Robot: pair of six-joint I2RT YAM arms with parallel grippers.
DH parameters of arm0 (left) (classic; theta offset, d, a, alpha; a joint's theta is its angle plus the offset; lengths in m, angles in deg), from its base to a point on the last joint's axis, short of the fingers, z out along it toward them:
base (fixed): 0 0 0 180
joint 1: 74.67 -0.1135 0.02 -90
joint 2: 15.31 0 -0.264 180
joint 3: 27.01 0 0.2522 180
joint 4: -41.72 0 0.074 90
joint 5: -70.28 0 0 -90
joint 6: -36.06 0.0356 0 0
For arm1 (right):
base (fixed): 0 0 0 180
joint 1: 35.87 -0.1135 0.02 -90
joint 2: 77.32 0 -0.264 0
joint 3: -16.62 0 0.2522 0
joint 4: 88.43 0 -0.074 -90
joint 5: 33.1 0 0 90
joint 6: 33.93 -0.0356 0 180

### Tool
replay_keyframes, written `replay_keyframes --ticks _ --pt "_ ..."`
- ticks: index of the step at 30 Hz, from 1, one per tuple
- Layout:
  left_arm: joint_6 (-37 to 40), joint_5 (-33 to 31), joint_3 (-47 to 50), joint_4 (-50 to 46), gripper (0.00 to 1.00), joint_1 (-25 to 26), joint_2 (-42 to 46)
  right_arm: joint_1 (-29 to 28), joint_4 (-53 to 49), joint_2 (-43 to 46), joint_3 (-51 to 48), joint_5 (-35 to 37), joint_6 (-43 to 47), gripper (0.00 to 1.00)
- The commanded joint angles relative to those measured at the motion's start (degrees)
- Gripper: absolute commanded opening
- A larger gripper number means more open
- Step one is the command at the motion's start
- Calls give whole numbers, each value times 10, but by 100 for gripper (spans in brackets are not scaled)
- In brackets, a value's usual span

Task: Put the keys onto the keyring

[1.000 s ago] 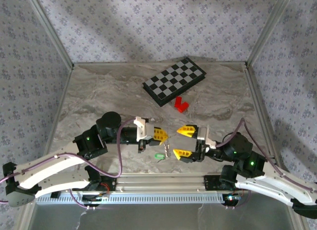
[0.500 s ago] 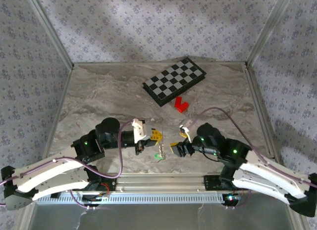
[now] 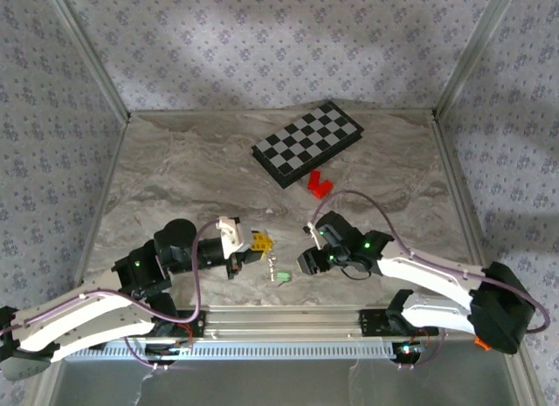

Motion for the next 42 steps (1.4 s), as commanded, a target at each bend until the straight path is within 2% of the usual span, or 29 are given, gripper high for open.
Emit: replay_keyframes --ticks 1,8,16,19,42 --pt "-3 -12 5 7 0 3 15 0 32 -32 1 -27 -26 51" --pt "3 -18 19 4 0 3 32 -3 32 -120 32 -52 -18 50" --pt "7 -28 33 -5 0 2 48 -16 44 -188 62 -81 -17 42" --pt "10 -31 35 -7 0 2 54 -20 45 -198 69 -89 -17 38" --pt "14 -40 41 -11 0 1 67 -43 9 -207 76 -103 2 28"
